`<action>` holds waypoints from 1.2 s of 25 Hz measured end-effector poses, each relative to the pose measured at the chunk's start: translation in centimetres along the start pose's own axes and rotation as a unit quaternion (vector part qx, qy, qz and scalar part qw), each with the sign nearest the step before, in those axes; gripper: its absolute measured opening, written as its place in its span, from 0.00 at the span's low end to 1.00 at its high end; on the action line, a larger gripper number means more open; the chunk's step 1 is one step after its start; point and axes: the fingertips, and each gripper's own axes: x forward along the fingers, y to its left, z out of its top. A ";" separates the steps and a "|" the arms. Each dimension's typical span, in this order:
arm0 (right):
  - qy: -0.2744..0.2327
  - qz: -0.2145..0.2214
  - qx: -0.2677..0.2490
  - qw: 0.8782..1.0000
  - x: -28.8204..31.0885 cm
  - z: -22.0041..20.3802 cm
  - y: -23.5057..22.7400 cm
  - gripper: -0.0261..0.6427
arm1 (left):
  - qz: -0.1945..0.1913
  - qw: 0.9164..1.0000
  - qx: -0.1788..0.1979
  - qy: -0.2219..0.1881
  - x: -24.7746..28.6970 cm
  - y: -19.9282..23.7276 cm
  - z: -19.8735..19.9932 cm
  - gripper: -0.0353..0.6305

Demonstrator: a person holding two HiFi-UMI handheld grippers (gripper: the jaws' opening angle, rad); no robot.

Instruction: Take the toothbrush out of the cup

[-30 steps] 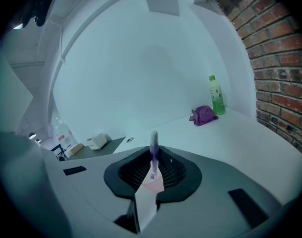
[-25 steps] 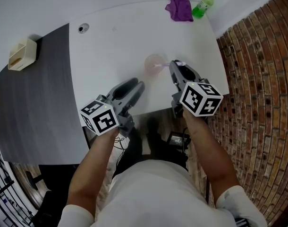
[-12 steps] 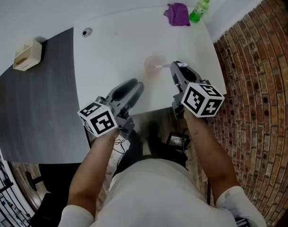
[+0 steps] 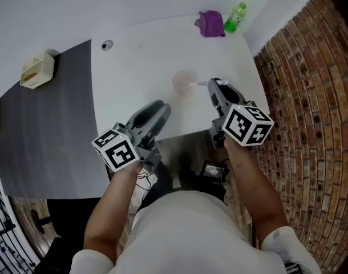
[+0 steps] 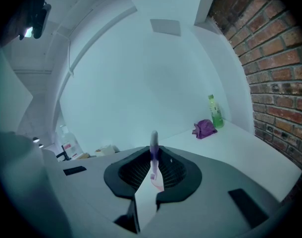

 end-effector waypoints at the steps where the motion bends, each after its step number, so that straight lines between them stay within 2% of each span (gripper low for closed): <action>1: -0.001 0.001 0.002 1.000 -0.3 0.1 0.1 0.12 | -0.001 1.000 0.000 -0.001 -0.1 -0.2 0.0 0.23; 30: -0.057 0.039 0.041 0.997 -7.1 4.2 2.9 0.12 | -0.035 0.999 -0.014 -0.036 -3.6 -5.6 2.1 0.23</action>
